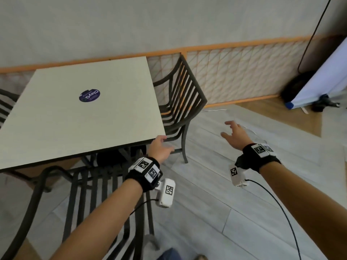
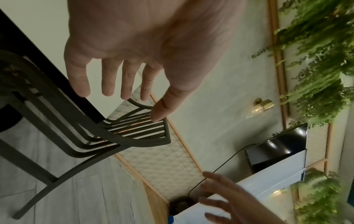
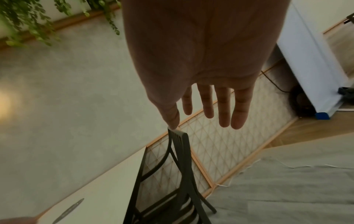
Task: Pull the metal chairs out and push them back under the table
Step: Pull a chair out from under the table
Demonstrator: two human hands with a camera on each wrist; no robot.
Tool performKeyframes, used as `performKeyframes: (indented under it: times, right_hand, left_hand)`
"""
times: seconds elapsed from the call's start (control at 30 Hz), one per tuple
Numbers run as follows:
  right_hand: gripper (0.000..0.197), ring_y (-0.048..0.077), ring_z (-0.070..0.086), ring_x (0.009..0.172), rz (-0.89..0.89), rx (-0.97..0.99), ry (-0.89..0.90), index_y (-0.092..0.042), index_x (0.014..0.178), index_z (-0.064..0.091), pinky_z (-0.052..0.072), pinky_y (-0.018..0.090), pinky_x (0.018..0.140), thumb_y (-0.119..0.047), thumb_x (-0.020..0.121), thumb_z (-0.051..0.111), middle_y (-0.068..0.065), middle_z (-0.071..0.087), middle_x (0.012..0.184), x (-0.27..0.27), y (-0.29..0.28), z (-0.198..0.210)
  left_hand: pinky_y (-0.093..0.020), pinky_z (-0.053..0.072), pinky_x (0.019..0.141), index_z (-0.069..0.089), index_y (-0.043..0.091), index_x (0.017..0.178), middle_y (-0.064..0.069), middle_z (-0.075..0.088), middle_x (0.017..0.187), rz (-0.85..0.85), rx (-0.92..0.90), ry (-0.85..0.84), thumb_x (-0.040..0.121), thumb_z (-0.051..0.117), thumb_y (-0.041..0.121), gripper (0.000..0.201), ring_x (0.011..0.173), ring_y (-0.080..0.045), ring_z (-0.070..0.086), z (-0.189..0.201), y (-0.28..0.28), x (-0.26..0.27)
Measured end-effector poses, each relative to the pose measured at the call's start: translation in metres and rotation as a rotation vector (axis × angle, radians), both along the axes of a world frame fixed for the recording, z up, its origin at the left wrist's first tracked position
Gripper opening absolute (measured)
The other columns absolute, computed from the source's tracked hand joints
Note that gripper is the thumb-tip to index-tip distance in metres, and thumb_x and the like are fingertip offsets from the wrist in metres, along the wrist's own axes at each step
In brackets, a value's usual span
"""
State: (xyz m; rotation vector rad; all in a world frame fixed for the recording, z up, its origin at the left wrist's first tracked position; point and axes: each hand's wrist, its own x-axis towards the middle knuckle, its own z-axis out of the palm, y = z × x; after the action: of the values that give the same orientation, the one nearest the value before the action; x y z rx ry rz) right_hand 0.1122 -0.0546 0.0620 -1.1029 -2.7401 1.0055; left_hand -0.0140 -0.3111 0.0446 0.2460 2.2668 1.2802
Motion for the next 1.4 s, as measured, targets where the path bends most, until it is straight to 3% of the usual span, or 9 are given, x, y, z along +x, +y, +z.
performKeyframes:
  times: [0.2, 0.37, 0.53, 0.8, 1.0, 1.07, 1.17, 1.3, 1.4]
  right_hand:
    - [0.053, 0.036, 0.052, 0.121, 0.114, 0.007, 0.032, -0.015, 0.140, 0.038, 0.039, 0.040, 0.102, -0.030, 0.094, 0.057, 0.019, 0.043, 0.141, -0.066, 0.024, 0.016]
    - [0.052, 0.034, 0.050, 0.122, 0.210, -0.001, 0.067, -0.013, 0.139, 0.040, 0.040, 0.039, 0.102, -0.027, 0.092, 0.059, 0.018, 0.044, 0.139, -0.144, 0.056, 0.009]
    - [0.052, 0.036, 0.049, 0.122, 0.209, -0.012, -0.012, -0.015, 0.139, 0.039, 0.039, 0.037, 0.103, -0.026, 0.092, 0.059, 0.019, 0.040, 0.138, -0.223, 0.101, -0.011]
    - [0.068, 0.038, 0.052, 0.118, 0.157, -0.088, 0.049, -0.015, 0.148, 0.024, 0.045, 0.041, 0.100, -0.011, 0.089, 0.058, 0.022, 0.041, 0.137, -0.296, 0.133, -0.061]
    - [0.069, 0.034, 0.068, 0.074, 0.040, -0.174, 0.139, -0.025, 0.149, 0.014, 0.060, 0.049, 0.066, -0.009, 0.092, 0.048, 0.003, 0.060, 0.088, -0.317, 0.148, -0.089]
    - [0.064, 0.032, 0.068, 0.076, 0.009, -0.232, 0.112, -0.025, 0.147, 0.018, 0.061, 0.047, 0.066, -0.008, 0.093, 0.049, -0.004, 0.055, 0.085, -0.321, 0.153, -0.093]
    - [0.038, 0.035, 0.067, 0.090, -0.035, -0.378, 0.067, -0.020, 0.126, 0.036, 0.062, 0.049, 0.063, -0.004, 0.094, 0.049, 0.003, 0.054, 0.101, -0.324, 0.158, -0.094]
    - [0.028, 0.032, 0.067, 0.093, -0.058, -0.387, 0.077, -0.019, 0.110, 0.038, 0.062, 0.047, 0.059, -0.002, 0.091, 0.050, 0.015, 0.058, 0.107, -0.333, 0.165, -0.101]
    - [0.023, 0.029, 0.071, 0.078, -0.061, -0.317, 0.067, -0.022, 0.104, 0.039, 0.062, 0.043, 0.060, -0.008, 0.091, 0.052, 0.015, 0.064, 0.102, -0.344, 0.173, -0.103]
  left_hand:
    - [-0.045, 0.051, 0.097, 0.045, 0.015, 0.134, -0.012, 0.048, 0.138, -0.015, -0.080, 0.028, 0.079, 0.066, 0.011, 0.059, 0.119, -0.030, 0.054, -0.016, 0.068, -0.030]
    - [-0.039, 0.044, 0.104, 0.044, 0.013, 0.135, -0.014, 0.050, 0.137, 0.008, -0.115, -0.029, 0.082, 0.064, 0.008, 0.057, 0.122, -0.031, 0.052, -0.042, 0.122, -0.090]
    - [-0.033, 0.048, 0.092, 0.043, 0.012, 0.136, -0.015, 0.051, 0.136, -0.025, -0.156, -0.140, 0.085, 0.058, 0.001, 0.054, 0.118, -0.031, 0.055, -0.073, 0.173, -0.154]
    - [-0.028, 0.042, 0.089, 0.053, 0.012, 0.129, -0.013, 0.057, 0.133, -0.109, -0.261, -0.250, 0.096, 0.047, 0.020, 0.035, 0.112, -0.028, 0.057, -0.125, 0.232, -0.208]
    - [-0.036, 0.038, 0.099, 0.060, 0.006, 0.121, -0.020, 0.059, 0.128, -0.040, -0.260, -0.414, 0.094, 0.041, 0.045, 0.051, 0.117, -0.034, 0.054, -0.150, 0.271, -0.215]
    - [-0.035, 0.038, 0.098, 0.064, 0.001, 0.109, -0.023, 0.059, 0.124, -0.028, -0.278, -0.437, 0.095, 0.043, 0.046, 0.052, 0.114, -0.034, 0.055, -0.153, 0.280, -0.217]
    - [-0.037, 0.040, 0.095, 0.057, 0.015, 0.065, -0.021, 0.064, 0.104, -0.019, -0.233, -0.461, 0.087, 0.052, 0.055, 0.046, 0.101, -0.032, 0.059, -0.161, 0.288, -0.222]
    - [-0.031, 0.037, 0.083, 0.057, 0.019, 0.063, -0.008, 0.060, 0.085, -0.004, -0.191, -0.466, 0.081, 0.057, 0.057, 0.042, 0.085, -0.024, 0.054, -0.170, 0.297, -0.227]
    - [-0.035, 0.041, 0.087, 0.060, 0.021, 0.061, -0.009, 0.064, 0.086, 0.006, -0.170, -0.440, 0.082, 0.057, 0.054, 0.039, 0.093, -0.028, 0.058, -0.169, 0.305, -0.231]
